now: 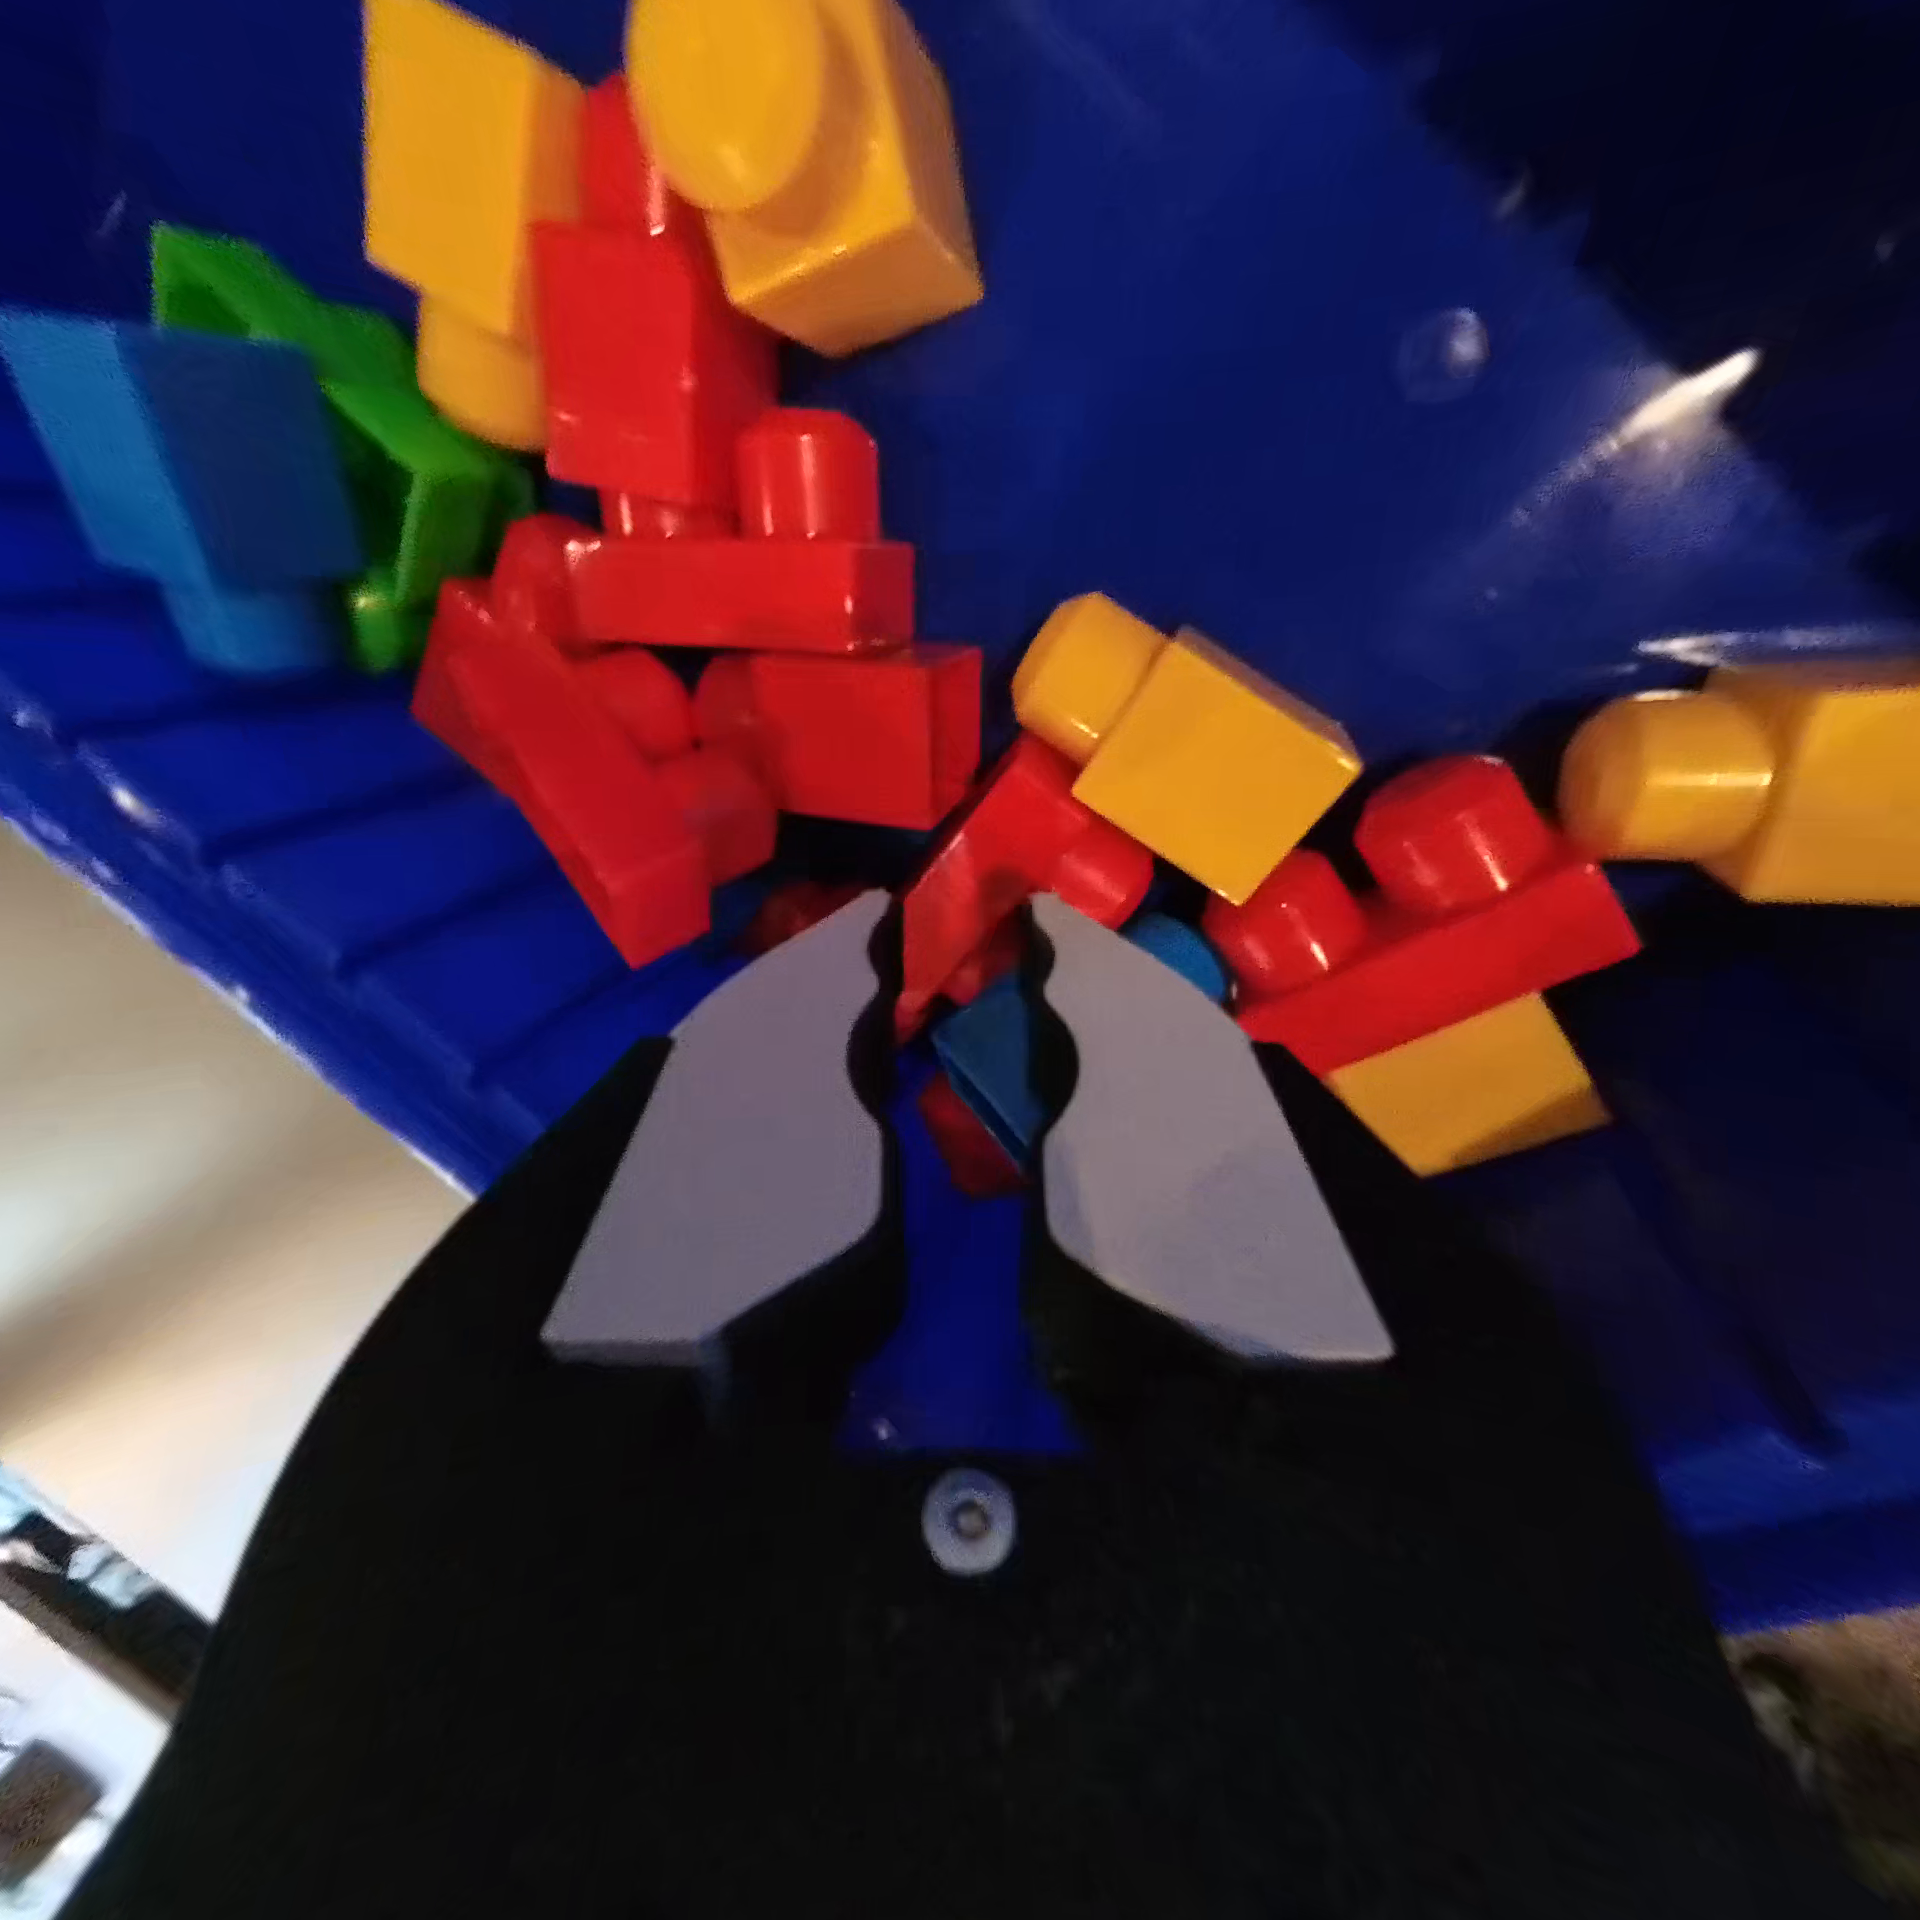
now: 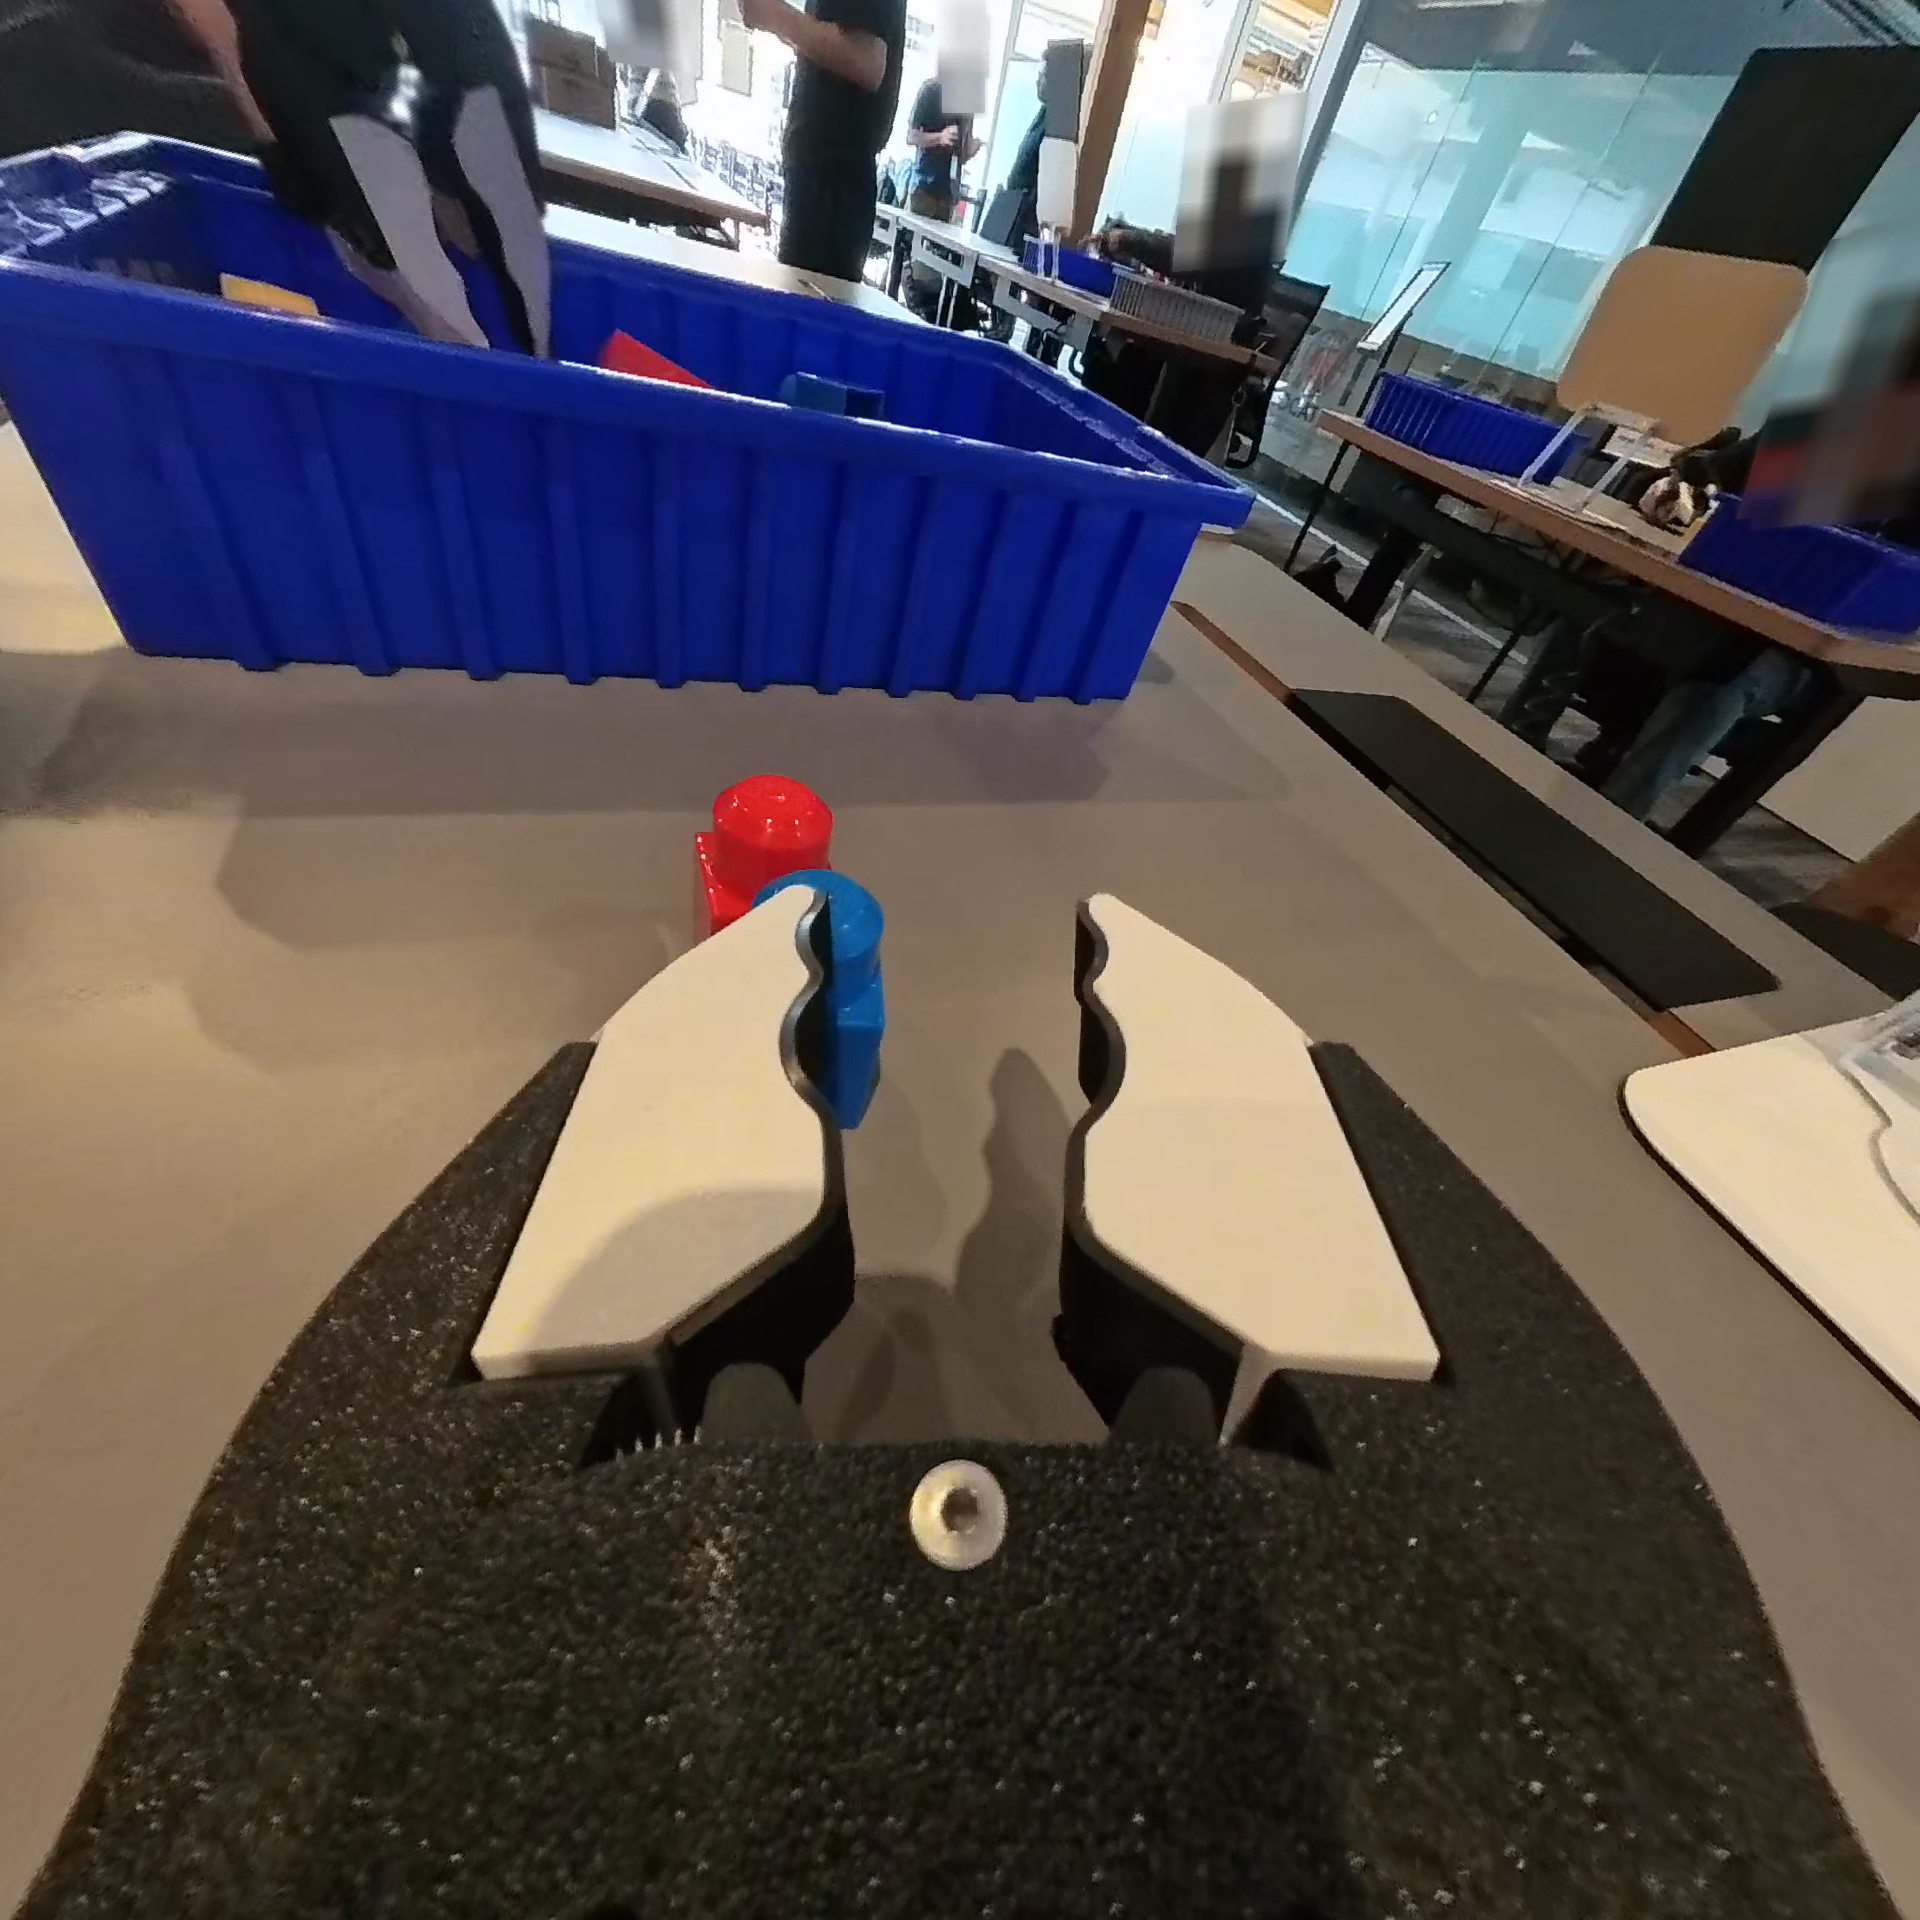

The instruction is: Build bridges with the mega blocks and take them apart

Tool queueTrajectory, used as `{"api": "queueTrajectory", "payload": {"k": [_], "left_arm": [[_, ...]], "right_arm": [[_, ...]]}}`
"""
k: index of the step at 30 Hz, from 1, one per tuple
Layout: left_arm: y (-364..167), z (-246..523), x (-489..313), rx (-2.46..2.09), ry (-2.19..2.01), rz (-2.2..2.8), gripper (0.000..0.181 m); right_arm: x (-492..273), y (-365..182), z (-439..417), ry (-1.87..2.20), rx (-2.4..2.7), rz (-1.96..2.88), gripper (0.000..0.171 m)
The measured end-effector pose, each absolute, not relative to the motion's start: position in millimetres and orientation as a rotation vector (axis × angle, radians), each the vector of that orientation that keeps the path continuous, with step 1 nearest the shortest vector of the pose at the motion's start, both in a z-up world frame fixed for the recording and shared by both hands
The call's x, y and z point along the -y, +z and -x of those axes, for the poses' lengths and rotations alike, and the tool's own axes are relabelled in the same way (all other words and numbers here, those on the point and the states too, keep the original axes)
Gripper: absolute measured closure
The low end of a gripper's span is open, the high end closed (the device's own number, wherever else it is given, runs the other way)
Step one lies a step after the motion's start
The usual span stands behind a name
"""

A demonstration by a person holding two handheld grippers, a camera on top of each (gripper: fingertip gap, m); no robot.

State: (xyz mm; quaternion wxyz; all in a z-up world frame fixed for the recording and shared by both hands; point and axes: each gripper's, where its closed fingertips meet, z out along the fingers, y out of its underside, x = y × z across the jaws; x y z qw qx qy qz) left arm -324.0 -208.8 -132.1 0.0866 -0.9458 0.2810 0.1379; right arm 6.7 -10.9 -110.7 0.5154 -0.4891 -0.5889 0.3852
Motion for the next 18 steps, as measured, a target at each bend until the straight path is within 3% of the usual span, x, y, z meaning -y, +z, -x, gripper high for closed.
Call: {"api": "queueTrajectory", "payload": {"k": [18], "left_arm": [[-155.3, 325.9, 221.0, -1.260, 0.254, 3.169, 0.138]], "right_arm": [[14.3, -114.7, -4.7, 0.909, 1.456, 1.171, 0.127]]}}
